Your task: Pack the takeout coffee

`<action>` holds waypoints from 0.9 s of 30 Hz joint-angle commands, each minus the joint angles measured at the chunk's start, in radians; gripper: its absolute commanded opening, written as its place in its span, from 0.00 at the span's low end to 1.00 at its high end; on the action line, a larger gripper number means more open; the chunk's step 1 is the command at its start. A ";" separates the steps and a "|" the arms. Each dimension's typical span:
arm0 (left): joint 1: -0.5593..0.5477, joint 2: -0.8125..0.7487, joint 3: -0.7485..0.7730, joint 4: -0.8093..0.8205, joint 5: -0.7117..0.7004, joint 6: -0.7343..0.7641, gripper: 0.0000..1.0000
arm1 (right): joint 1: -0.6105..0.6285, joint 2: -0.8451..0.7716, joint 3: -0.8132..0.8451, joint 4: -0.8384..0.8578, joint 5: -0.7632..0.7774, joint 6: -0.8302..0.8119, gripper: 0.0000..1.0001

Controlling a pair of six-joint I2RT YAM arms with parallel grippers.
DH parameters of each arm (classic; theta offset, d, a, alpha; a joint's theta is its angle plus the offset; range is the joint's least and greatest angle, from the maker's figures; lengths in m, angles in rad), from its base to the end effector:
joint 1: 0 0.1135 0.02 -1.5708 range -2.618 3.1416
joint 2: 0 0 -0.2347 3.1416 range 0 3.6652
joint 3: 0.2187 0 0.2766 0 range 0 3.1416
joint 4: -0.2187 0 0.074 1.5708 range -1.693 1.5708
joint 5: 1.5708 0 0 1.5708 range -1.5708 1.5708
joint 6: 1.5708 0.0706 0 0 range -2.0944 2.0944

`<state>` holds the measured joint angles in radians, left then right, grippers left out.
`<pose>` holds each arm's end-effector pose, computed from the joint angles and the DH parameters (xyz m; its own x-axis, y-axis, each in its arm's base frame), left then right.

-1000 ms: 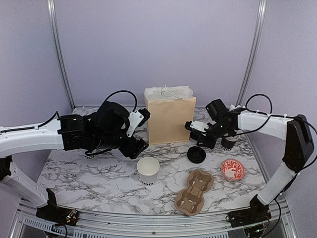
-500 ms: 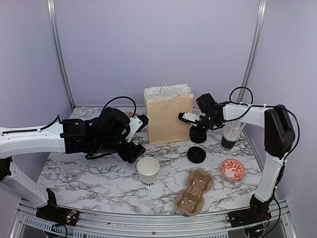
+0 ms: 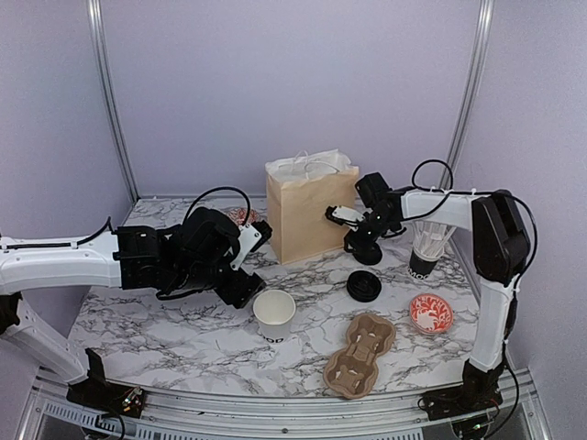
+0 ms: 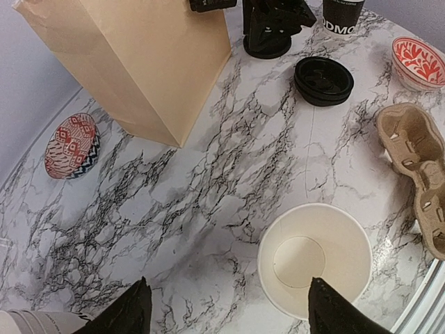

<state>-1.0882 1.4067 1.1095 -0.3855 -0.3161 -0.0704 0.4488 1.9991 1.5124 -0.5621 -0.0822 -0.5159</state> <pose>0.1897 -0.3148 0.2343 -0.3434 0.5114 -0.7877 0.7076 0.6924 0.1411 0.4085 0.2032 0.1286 -0.4478 -0.7613 -0.4688 -0.7935 0.5801 -0.1841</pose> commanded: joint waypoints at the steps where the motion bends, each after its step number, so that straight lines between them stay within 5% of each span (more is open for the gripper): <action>1: 0.002 -0.030 -0.014 0.016 -0.005 -0.010 0.79 | -0.024 -0.008 0.039 -0.048 0.070 0.036 0.41; 6: 0.002 -0.011 -0.011 0.016 -0.003 -0.007 0.80 | -0.054 0.043 0.093 -0.120 0.078 0.061 0.63; 13: 0.002 -0.003 -0.017 0.017 0.003 -0.014 0.81 | -0.075 0.097 0.128 -0.139 0.078 0.094 0.70; 18: 0.002 -0.010 -0.027 0.018 0.003 -0.016 0.81 | -0.089 0.129 0.167 -0.150 0.078 0.113 0.98; 27: 0.002 0.005 -0.028 0.020 0.015 -0.018 0.81 | -0.121 0.179 0.217 -0.152 0.059 0.133 0.98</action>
<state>-1.0882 1.4055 1.0897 -0.3817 -0.3145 -0.0830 0.3481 2.1475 1.6745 -0.7120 -0.0177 -0.4118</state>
